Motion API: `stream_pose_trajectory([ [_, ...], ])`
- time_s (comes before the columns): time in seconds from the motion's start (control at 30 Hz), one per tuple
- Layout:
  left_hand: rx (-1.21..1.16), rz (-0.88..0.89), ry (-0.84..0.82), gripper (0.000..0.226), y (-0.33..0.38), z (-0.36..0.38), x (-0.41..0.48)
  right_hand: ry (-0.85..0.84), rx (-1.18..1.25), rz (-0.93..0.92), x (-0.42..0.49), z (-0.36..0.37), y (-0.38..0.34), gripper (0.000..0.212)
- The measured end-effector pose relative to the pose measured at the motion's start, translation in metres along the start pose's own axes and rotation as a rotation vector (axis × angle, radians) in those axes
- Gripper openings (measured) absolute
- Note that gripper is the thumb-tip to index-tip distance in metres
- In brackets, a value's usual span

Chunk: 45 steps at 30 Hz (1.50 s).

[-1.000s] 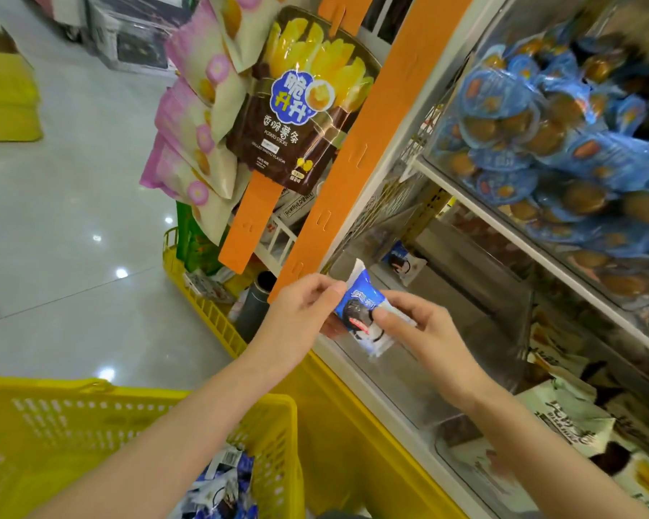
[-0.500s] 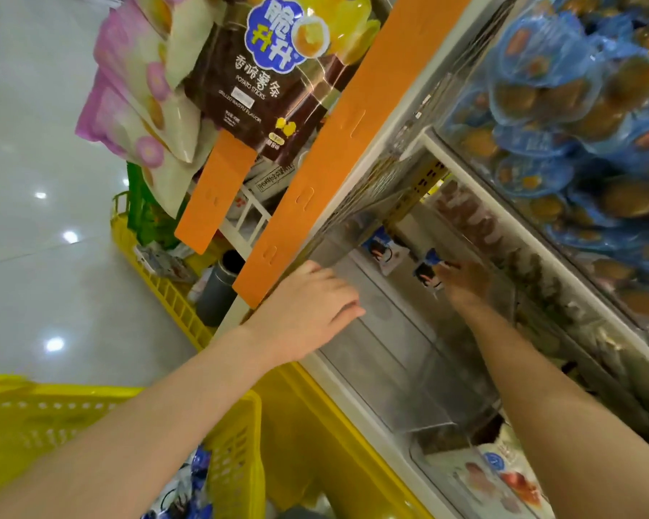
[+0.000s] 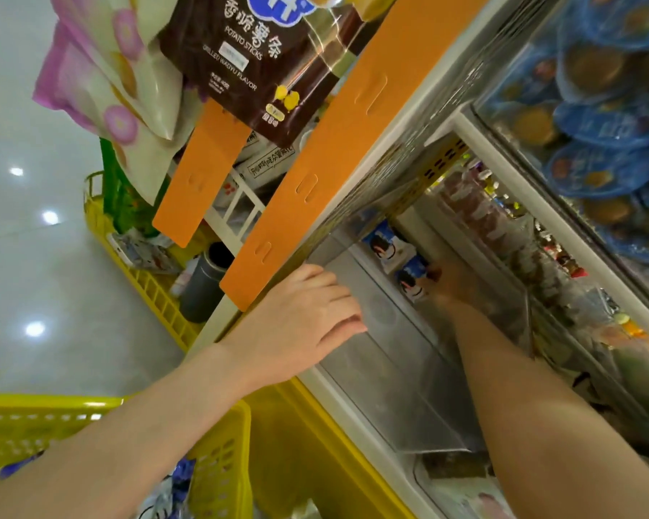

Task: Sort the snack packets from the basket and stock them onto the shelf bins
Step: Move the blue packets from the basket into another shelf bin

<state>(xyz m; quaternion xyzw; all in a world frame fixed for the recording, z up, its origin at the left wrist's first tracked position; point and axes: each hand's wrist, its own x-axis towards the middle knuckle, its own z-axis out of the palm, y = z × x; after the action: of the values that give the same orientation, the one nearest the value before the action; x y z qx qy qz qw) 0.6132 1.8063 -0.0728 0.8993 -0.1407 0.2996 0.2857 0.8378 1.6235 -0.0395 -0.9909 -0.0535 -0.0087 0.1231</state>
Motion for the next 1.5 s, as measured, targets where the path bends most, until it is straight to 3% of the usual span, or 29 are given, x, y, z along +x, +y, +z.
stream_pose_trajectory([
  [0.17,0.006,-0.009,-0.017,0.034,0.000,-0.003,0.001,0.099,-0.154,-0.022,-0.003,0.002,-0.008,0.024],
  [0.33,0.058,-0.039,-0.066,0.038,0.005,-0.007,0.002,0.065,-0.240,-0.035,-0.014,-0.005,-0.026,0.028],
  [0.47,0.143,-0.066,-0.129,0.037,0.015,-0.015,-0.002,0.041,-0.005,-0.258,-0.059,-0.013,-0.049,0.033],
  [0.57,0.130,-0.172,-0.070,0.034,0.030,-0.030,-0.016,0.047,0.234,-0.400,-0.122,-0.020,-0.057,0.036],
  [0.67,0.138,-0.253,0.088,0.032,0.038,-0.044,-0.054,0.007,0.162,-0.603,-0.188,-0.016,-0.053,0.039],
  [0.73,0.178,-0.301,0.106,0.029,0.036,-0.046,-0.088,0.012,0.075,-0.706,-0.222,-0.009,-0.049,0.040],
  [0.83,0.291,-0.413,-0.003,0.027,0.022,-0.043,-0.142,0.142,-0.039,-0.942,-0.253,0.013,-0.050,0.032],
  [0.93,0.313,-0.569,-0.259,0.019,0.004,-0.032,-0.196,-0.062,0.013,-1.031,-0.277,0.053,-0.060,0.029],
  [1.07,0.218,-0.842,-0.561,0.030,-0.015,-0.008,-0.275,-0.532,-0.031,-1.026,-0.288,0.136,-0.069,0.028],
  [1.17,0.104,-0.970,-0.732,0.034,-0.014,0.013,-0.319,-0.739,-0.074,-0.840,-0.294,0.199,-0.062,0.032],
  [1.3,-0.099,-1.106,-0.887,0.031,-0.007,0.044,-0.353,-0.896,-0.192,-0.599,-0.314,0.256,-0.041,0.042],
  [1.37,-0.293,-1.166,-0.924,0.033,-0.001,0.058,-0.362,-0.981,-0.132,-0.429,-0.325,0.269,-0.034,0.055],
  [1.5,-0.464,-1.273,-0.941,0.044,0.004,0.069,-0.371,-0.979,-0.021,-0.249,-0.339,0.283,-0.026,0.073],
])
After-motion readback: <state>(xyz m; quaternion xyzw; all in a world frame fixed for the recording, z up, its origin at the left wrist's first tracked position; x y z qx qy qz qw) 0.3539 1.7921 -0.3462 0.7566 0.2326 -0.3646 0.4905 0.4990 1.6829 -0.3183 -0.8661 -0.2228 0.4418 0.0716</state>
